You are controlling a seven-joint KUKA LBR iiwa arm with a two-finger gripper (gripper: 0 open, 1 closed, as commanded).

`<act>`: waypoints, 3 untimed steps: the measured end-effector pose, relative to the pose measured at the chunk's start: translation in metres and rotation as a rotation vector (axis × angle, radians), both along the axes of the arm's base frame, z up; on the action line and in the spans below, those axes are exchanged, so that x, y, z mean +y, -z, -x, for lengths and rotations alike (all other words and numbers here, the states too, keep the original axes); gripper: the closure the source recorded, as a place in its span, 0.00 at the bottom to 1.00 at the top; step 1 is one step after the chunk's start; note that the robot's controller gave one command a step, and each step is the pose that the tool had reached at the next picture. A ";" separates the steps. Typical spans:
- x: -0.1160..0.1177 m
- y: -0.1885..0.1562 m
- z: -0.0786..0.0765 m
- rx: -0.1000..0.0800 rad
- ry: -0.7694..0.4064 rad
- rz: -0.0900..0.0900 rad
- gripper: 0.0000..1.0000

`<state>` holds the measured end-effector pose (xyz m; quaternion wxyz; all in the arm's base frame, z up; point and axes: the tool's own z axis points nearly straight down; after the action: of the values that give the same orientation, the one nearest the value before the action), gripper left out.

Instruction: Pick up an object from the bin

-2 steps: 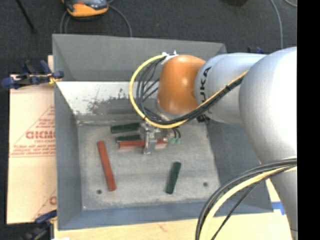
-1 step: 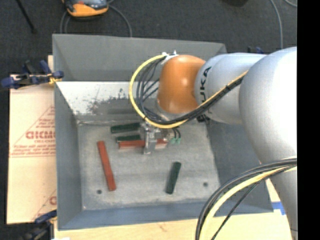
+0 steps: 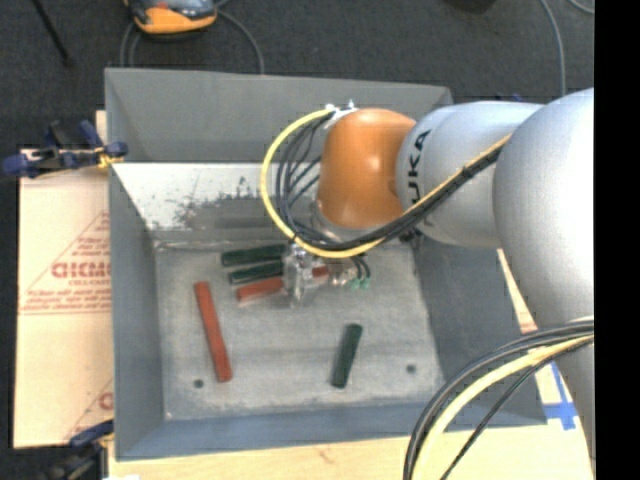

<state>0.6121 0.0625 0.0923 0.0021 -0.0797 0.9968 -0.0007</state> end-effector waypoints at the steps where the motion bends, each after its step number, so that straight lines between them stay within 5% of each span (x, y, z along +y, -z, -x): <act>1: 0.011 -0.069 -0.011 0.002 -0.095 0.000 1.00; 2: 0.019 -0.069 -0.028 0.000 0.125 -0.003 0.00; 3: 0.021 -0.055 -0.033 0.002 0.178 -0.003 0.00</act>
Offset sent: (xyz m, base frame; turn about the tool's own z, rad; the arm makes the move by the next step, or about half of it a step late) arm 0.0317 0.0217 0.0547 0.1782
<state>0.6447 0.0834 0.1468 0.0010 0.0090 1.0000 0.0007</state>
